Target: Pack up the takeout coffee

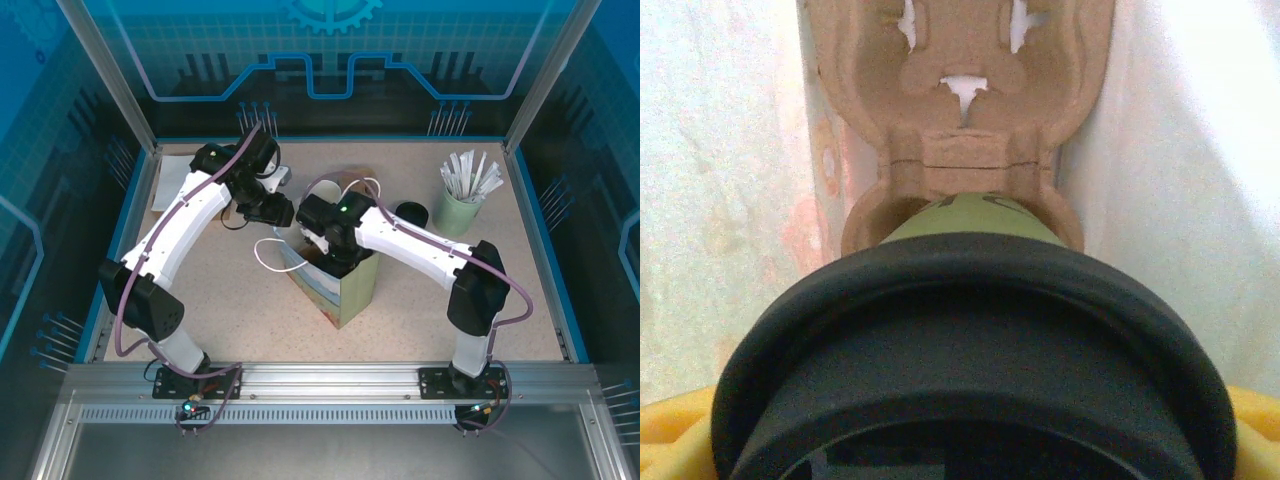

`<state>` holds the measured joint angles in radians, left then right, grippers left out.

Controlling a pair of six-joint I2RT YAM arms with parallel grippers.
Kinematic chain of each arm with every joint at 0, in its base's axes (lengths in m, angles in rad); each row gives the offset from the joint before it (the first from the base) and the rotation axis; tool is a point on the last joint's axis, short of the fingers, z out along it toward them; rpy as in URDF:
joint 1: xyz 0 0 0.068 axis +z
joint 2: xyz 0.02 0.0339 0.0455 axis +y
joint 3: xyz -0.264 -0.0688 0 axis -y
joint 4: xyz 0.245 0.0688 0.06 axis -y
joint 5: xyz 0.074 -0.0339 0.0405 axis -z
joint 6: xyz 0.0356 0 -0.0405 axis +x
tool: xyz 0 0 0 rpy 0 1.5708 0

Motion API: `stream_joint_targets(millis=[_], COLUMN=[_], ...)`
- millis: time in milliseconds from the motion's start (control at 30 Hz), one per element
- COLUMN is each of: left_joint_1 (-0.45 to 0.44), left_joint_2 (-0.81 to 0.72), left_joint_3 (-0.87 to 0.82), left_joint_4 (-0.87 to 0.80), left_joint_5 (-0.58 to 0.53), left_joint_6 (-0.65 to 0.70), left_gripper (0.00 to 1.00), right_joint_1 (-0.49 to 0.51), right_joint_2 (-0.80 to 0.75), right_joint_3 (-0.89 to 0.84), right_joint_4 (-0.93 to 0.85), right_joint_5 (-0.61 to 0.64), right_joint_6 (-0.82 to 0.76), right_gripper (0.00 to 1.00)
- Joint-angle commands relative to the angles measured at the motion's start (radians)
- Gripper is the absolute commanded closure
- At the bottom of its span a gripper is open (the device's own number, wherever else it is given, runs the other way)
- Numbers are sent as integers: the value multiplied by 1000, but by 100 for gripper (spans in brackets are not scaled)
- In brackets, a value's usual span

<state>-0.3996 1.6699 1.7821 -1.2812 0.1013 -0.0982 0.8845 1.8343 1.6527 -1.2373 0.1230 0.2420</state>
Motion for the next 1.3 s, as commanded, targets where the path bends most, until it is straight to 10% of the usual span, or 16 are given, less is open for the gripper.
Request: stream_joint_targets(millis=[0, 1267], left_joint_1=[-5, -4], left_joint_2=[16, 34], left_joint_3=[25, 45], left_joint_4=[-26, -39], left_joint_5=[-4, -12], left_joint_6=[12, 18], left_gripper=[54, 51], right_joint_1=[-16, -27], right_joint_2=[-7, 23], right_joint_3=[-33, -131], right_joint_4=[33, 88], right_joint_5=[-23, -40], right_joint_6=[-16, -71], right_gripper=[16, 15])
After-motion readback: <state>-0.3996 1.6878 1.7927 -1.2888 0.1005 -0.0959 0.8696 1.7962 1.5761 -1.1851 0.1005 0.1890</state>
